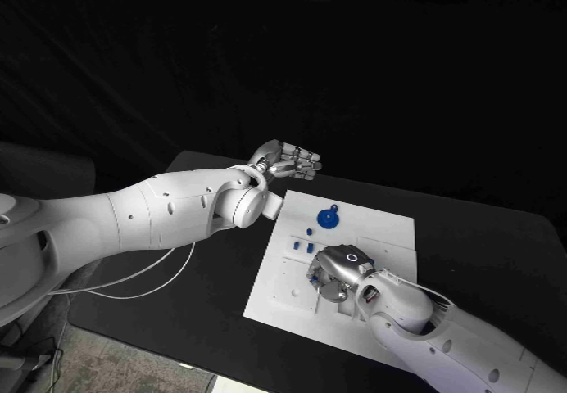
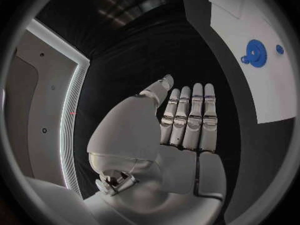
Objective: Assemble the parts on the task board
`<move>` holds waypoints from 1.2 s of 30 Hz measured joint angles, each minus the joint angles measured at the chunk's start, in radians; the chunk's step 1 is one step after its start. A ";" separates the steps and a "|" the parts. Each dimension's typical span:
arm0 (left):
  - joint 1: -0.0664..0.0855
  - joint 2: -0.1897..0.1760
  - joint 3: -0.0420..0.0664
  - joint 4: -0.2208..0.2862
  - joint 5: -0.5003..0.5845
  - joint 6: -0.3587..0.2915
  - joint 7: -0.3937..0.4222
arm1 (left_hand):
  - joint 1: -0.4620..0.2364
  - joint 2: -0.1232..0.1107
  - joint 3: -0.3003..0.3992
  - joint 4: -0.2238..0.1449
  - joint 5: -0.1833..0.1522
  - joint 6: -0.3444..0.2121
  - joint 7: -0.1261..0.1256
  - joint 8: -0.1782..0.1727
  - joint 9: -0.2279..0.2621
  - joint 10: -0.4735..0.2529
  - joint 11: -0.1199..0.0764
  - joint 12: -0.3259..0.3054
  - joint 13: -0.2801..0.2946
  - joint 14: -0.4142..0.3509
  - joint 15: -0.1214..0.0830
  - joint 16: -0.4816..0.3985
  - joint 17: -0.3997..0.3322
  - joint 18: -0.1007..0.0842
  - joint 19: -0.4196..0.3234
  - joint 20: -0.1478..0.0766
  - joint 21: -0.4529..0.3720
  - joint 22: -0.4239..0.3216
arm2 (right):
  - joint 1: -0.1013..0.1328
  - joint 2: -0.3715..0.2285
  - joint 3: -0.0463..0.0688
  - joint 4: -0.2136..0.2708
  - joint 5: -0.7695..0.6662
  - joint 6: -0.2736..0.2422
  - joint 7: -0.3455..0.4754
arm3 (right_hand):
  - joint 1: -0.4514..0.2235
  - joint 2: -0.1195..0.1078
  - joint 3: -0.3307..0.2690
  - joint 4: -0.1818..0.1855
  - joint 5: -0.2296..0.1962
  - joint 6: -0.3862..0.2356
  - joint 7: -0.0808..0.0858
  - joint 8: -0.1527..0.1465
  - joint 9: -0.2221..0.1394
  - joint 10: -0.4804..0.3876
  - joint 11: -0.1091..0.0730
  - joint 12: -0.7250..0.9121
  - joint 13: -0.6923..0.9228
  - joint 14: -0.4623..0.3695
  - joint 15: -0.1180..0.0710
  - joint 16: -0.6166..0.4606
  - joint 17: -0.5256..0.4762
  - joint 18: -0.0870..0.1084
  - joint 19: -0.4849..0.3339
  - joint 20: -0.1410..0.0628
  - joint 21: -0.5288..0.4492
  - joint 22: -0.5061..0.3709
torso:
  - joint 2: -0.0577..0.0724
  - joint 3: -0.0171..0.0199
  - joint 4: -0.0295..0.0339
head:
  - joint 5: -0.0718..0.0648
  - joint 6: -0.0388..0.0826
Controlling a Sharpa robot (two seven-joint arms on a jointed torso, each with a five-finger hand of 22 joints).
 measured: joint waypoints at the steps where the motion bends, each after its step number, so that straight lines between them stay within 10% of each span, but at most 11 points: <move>1: 0.000 0.000 0.000 0.000 0.000 0.000 0.000 | 0.000 0.000 0.000 0.000 0.000 0.000 0.000 0.000 0.000 0.000 0.000 0.000 0.000 0.000 0.000 0.000 0.000 0.000 0.000 0.000 0.000 0.000 | 0.000 0.000 0.000 0.000 0.000 0.000 0.000 | 0.000 0.000 0.001 -0.001 0.000 0.000 0.000 0.000 0.000 0.000 0.000 0.000 0.000 0.000 0.000 0.000 0.000 0.000 0.000 0.000 0.000 0.000 | 0.000 -0.0001 0.0000 | 0.001 0.000; 13: 0.000 0.001 0.000 0.000 0.000 0.000 -0.001 | 0.000 0.000 0.000 0.000 0.000 0.000 0.000 0.000 0.000 0.000 0.000 0.000 0.000 0.000 0.000 0.000 0.000 0.000 0.000 0.000 0.000 0.000 | 0.000 0.001 -0.006 0.002 0.000 -0.004 -0.003 | -0.024 0.004 -0.017 0.017 0.020 -0.051 0.014 0.000 -0.001 -0.028 -0.001 0.000 0.000 -0.003 0.003 0.000 -0.001 0.001 0.002 0.002 -0.012 0.001 | 0.000 -0.0005 -0.0006 | 0.000 -0.001; 23: 0.000 0.001 0.000 -0.001 0.000 0.001 -0.003 | 0.000 0.000 0.000 0.000 0.000 0.000 0.000 0.000 0.000 -0.007 0.000 0.000 0.000 0.000 0.000 0.000 0.000 0.000 0.000 0.000 0.004 -0.005 | -0.003 0.003 -0.012 -0.009 0.020 -0.003 0.005 | -0.049 -0.013 -0.183 0.027 0.008 -0.199 0.041 0.001 -0.005 -0.254 0.062 0.004 -0.002 -0.013 0.041 -0.001 -0.031 0.056 -0.001 0.043 -0.055 -0.044 | -0.001 -0.0007 -0.0008 | -0.005 -0.001; 36: 0.000 -0.002 0.000 -0.001 -0.001 0.002 -0.009 | 0.000 0.000 0.000 0.000 0.000 0.000 0.000 0.000 0.000 -0.007 0.000 0.000 0.000 0.000 0.000 0.000 0.000 0.000 0.000 0.000 0.004 -0.007 | -0.004 -0.025 -0.013 0.014 0.048 -0.033 0.016 | -0.009 -0.017 -0.276 0.032 0.035 -0.221 0.046 0.001 -0.005 -0.300 0.076 0.004 -0.003 -0.014 0.050 0.012 -0.109 0.067 -0.002 0.052 -0.053 -0.114 | 0.000 0.0011 -0.0008 | -0.011 0.002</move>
